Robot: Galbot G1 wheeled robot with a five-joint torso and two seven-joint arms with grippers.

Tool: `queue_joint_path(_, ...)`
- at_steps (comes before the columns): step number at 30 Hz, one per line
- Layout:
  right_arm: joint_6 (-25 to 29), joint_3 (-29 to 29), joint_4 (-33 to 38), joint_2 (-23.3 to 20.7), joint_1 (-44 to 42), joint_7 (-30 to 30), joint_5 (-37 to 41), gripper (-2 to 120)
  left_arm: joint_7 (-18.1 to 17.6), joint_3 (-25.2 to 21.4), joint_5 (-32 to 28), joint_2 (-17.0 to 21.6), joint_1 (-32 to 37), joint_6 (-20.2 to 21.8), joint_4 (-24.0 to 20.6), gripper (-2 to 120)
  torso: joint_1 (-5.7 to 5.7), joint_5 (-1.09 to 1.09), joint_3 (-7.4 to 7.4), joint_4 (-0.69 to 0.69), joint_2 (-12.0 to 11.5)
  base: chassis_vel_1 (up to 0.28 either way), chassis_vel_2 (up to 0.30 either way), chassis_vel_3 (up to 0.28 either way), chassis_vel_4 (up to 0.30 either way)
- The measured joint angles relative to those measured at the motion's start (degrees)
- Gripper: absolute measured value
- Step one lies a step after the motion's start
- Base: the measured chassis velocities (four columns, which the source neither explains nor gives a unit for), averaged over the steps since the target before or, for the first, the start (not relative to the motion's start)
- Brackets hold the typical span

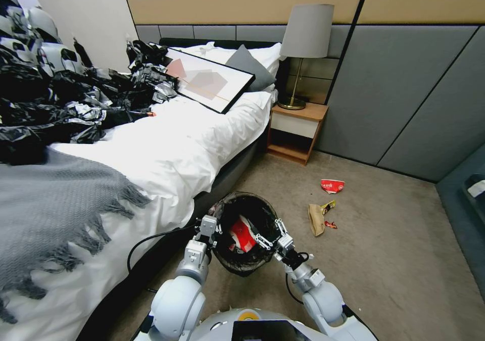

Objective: Pick up the trash bin, then pick up the garbage from the floor and place it into the trash bin.

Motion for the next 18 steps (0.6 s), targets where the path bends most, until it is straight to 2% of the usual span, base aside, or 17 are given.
queue_joint_path(2,-0.2,0.0,1.0,0.0,-0.2,0.4,-0.3,103,0.0,0.0,0.0,0.0,0.0,0.0,0.0,1,0.00,0.00,0.00,0.00,0.0,0.000,0.000,0.000,0.000)
queue_joint_path(6,-0.5,0.1,3.4,0.5,-0.6,2.2,-1.5,110,0.0,0.1,0.1,-0.1,0.0,0.0,0.1,1,0.00,0.00,0.00,0.00,0.0,0.000,0.000,0.000,0.000)
queue_joint_path(10,-1.2,0.9,7.2,1.6,-1.2,4.8,-3.1,114,0.0,0.1,0.1,-0.2,0.1,0.0,0.3,1,0.00,-0.01,0.00,0.00,0.0,0.000,0.000,0.000,0.000)
queue_joint_path(13,-2.4,2.4,10.4,3.1,-1.9,8.2,-5.8,114,0.0,0.0,0.1,-0.4,0.1,-0.1,0.5,1,0.00,0.00,0.00,0.01,0.0,0.000,0.000,0.000,0.000)
queue_joint_path(16,-6.3,5.0,14.5,6.9,-5.4,17.5,-11.0,114,-0.1,-0.3,0.1,-1.2,0.4,-0.4,0.9,1,0.00,0.00,0.00,0.00,0.0,0.000,0.000,0.000,0.000)
queue_joint_path(17,-6.3,5.0,14.5,6.9,-5.4,17.5,-11.0,114,-0.1,-0.3,0.1,-1.2,0.4,-0.4,0.9,1,0.00,0.00,0.00,0.00,0.0,0.000,0.000,0.000,0.000)
queue_joint_path(18,-7.5,5.4,15.2,8.2,-7.1,20.5,-11.4,114,-0.1,-0.7,-0.1,-1.8,0.3,-0.4,1.0,1,0.00,0.00,0.00,-0.01,0.0,0.000,0.000,0.000,0.000)
